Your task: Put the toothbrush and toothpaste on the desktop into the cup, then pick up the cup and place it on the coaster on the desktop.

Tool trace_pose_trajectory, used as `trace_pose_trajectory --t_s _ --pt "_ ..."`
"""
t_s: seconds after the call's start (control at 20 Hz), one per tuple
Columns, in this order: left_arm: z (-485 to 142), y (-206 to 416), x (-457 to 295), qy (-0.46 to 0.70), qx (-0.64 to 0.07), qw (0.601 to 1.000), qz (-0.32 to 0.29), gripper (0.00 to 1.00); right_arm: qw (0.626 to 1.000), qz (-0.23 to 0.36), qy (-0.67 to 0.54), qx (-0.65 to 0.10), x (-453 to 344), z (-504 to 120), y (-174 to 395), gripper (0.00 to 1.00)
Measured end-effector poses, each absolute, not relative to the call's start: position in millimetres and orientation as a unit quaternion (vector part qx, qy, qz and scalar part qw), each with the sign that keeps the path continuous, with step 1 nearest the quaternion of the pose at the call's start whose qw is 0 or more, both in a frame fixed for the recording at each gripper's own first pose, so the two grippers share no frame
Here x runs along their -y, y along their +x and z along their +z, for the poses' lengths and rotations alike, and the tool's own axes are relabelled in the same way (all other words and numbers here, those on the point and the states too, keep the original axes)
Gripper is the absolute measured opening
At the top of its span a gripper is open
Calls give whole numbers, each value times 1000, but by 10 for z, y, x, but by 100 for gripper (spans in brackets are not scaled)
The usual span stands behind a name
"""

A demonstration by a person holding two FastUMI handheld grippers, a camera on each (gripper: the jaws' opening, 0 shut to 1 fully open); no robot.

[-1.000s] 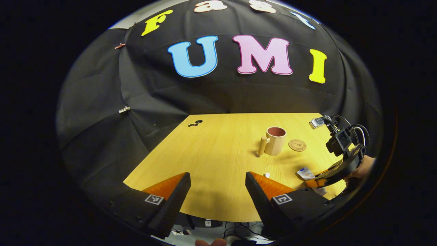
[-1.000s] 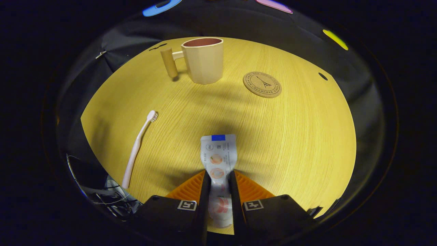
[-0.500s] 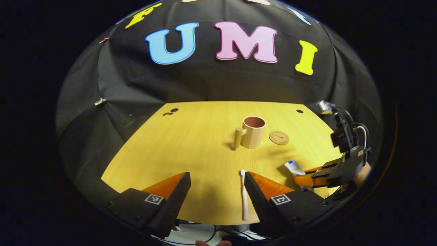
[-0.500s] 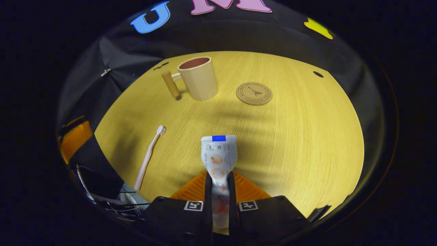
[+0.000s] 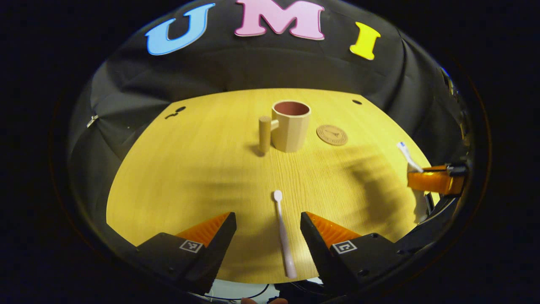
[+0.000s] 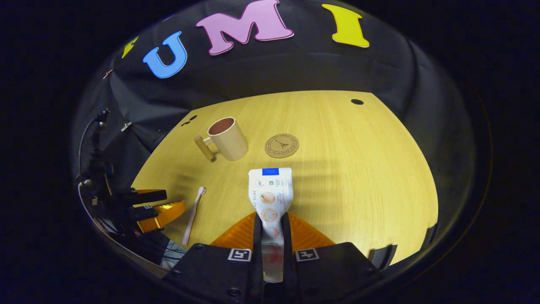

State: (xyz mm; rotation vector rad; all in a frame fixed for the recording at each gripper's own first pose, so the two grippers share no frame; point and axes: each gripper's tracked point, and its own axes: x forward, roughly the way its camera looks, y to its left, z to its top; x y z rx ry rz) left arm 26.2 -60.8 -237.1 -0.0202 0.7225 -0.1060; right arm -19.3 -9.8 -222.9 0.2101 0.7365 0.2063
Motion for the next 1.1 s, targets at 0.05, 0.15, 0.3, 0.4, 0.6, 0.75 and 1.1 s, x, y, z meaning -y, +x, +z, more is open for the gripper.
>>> trace_pose_trajectory --t_s 0.05,0.15,0.3,0.4,0.6,0.75,1.1 --pt "-2443 285 639 -9 -362 930 -58 94 924 94 104 -356 144 -2195 -221 23" --pt "-2530 313 678 -10 -374 925 -63 92 925 78 113 -353 210 -2156 -269 22" --pt "-2627 351 690 -12 -393 918 -58 88 925 60 122 -354 301 -2134 -345 22" --pt "-2695 381 707 -14 -406 912 -57 86 925 54 122 -355 320 -2126 -402 22" --pt "-2854 363 706 -11 -435 899 -51 80 925 47 123 -357 346 -2134 -421 23" --pt "-2890 370 695 -14 -434 899 -45 71 925 45 126 -356 368 -2129 -430 22" --pt "-2875 396 787 -5 -452 890 -52 49 929 46 130 -345 398 -2039 -415 23"
